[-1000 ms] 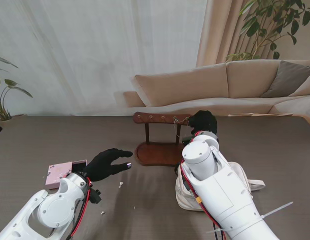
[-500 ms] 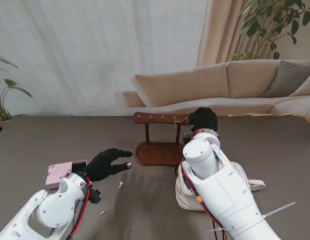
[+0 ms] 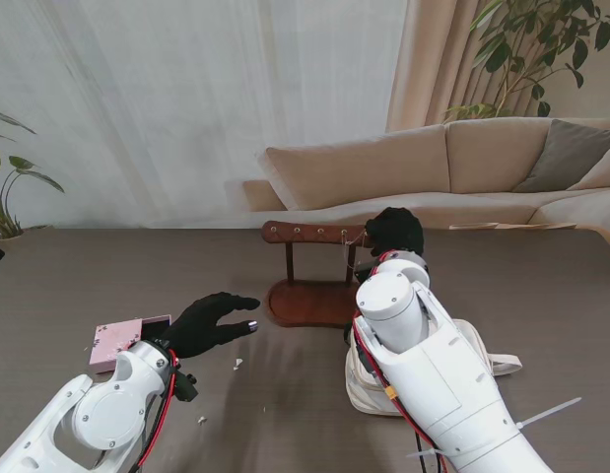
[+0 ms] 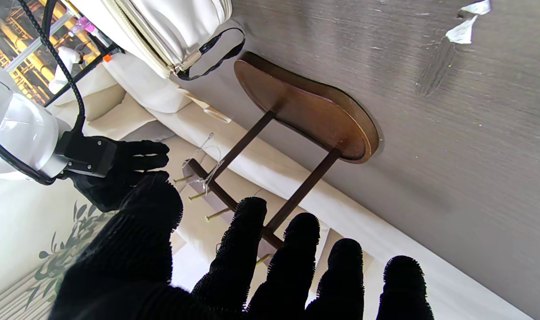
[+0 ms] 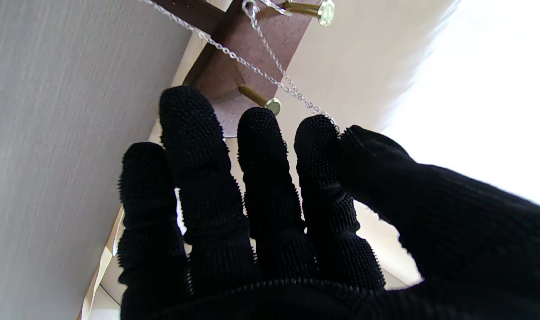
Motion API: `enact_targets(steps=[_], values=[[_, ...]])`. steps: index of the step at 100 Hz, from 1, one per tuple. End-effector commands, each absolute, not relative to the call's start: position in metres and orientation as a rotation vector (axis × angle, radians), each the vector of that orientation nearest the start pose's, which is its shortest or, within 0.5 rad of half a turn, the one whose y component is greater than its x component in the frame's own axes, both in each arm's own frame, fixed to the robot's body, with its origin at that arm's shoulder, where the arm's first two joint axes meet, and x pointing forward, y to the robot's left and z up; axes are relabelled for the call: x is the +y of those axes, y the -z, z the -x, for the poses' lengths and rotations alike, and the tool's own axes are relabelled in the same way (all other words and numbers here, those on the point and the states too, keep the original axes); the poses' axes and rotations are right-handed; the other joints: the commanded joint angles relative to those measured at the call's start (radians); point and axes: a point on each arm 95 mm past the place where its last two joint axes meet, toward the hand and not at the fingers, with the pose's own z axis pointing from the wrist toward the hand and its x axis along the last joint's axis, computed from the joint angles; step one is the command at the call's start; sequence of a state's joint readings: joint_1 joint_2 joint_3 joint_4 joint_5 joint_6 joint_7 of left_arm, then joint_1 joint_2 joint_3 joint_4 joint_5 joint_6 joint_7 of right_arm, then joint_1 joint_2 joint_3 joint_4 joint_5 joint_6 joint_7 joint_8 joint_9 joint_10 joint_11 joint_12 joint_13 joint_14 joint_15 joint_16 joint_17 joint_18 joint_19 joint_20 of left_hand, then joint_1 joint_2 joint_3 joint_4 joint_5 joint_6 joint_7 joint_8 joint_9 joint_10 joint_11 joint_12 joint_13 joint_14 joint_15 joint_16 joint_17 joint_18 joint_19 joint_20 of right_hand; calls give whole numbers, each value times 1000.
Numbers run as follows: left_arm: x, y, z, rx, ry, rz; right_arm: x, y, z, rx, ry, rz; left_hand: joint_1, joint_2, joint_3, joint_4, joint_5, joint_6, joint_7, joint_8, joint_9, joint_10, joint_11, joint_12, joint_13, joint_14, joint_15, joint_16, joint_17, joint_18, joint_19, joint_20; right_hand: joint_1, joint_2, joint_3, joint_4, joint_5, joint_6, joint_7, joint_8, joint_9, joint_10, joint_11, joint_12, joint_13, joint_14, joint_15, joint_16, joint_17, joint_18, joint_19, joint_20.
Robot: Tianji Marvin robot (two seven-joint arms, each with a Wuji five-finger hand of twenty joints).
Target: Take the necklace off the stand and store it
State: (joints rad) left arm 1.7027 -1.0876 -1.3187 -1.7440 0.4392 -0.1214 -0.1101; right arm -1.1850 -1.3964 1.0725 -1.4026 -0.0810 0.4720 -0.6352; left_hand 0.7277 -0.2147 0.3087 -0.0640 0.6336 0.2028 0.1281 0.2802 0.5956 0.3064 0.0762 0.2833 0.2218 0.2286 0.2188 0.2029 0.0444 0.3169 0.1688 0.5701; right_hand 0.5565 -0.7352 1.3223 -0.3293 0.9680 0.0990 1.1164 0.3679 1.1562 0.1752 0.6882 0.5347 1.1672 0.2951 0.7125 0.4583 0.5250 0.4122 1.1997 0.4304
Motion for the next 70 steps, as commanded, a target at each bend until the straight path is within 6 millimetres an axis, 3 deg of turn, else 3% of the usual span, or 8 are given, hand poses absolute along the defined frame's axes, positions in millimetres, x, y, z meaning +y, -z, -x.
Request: enact_targets(steps=[1,70], values=[[-1,308,-366,1340,1920,1697,68,241,-496,234,-1720,-1910,21,40,-29,37,-1,5,-1,2,9,8,-5,-1,2,4,11,5,-12,-15,-3,2,26,-8,34,-17,7,-16,3,10,5,13,4,11,39,0,3,8,11,12,42,-10],[0,308,-365,1342,1920,1696,79,230,-498,256,-1751,-1877,22,40,-31,37,0,4,0,3,8,6,-5,-1,2,1,11,5,-14,-16,-3,1,28,-7,29,-15,5,-17,-1,3,7,10,2,12,45,-8,7,10,14,5,46,-6]])
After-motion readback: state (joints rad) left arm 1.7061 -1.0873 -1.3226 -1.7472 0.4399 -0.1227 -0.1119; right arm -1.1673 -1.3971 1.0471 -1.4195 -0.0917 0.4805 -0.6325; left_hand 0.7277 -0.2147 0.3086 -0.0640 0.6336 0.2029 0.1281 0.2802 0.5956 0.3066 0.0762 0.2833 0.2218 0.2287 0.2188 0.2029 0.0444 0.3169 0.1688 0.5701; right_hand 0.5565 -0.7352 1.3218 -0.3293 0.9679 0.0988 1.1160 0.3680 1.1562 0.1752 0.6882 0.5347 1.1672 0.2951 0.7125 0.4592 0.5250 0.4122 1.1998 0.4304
